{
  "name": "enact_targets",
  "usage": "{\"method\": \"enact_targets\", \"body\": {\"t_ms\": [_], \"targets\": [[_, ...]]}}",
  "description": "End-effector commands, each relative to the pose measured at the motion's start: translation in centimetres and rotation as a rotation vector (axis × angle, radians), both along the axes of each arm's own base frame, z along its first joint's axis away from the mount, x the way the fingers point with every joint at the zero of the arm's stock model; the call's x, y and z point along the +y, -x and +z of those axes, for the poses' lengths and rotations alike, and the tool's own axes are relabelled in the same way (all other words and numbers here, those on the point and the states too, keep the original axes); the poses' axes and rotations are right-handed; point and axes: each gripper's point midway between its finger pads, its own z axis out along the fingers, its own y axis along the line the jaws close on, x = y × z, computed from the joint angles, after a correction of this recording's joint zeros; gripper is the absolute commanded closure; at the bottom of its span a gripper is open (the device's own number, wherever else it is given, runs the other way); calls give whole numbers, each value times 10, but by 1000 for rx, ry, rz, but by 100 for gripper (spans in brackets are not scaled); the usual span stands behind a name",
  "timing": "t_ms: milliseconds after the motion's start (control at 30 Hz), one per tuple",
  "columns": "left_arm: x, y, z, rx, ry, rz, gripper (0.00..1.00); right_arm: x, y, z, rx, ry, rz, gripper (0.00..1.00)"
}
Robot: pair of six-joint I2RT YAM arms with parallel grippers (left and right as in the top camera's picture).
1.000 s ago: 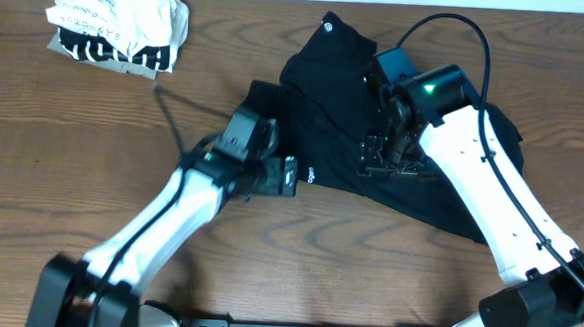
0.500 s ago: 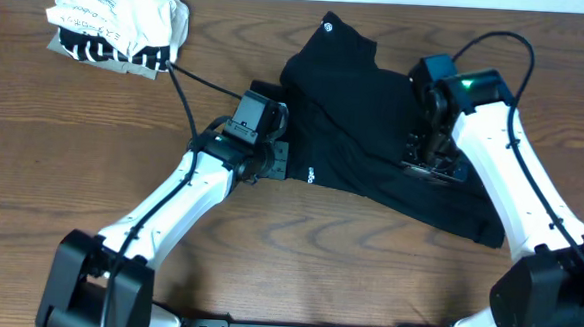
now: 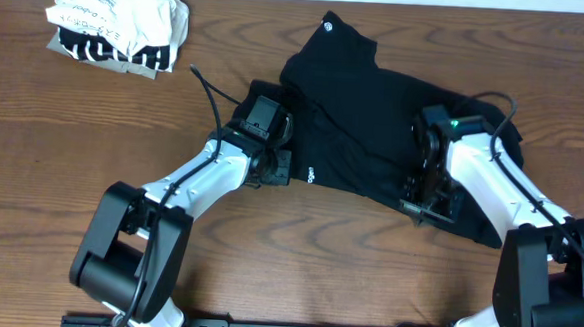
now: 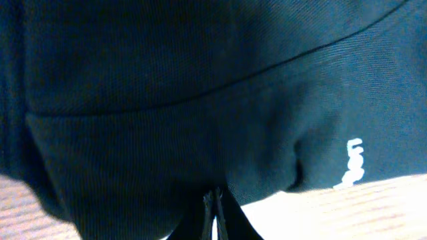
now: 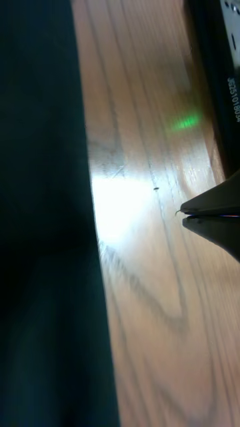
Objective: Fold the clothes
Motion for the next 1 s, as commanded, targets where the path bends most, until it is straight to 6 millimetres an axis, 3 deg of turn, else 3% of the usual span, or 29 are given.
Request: {"method": "enact_targets", "body": {"t_ms": [0, 200, 467, 733, 967], "targets": [[1, -6, -8, 3, -14, -3, 94, -3, 13, -13, 31, -7, -40, 98], [2, -5, -15, 16, -26, -2, 94, -16, 12, -23, 16, -12, -100, 98], [14, -11, -16, -14, -90, 21, 94, -31, -1, -16, -52, -29, -146, 98], [13, -18, -15, -37, -79, 29, 94, -43, -20, -17, -142, -37, -179, 98], [18, -16, -16, -27, -89, 37, 94, -50, -13, -27, -134, -15, -191, 98]]}}
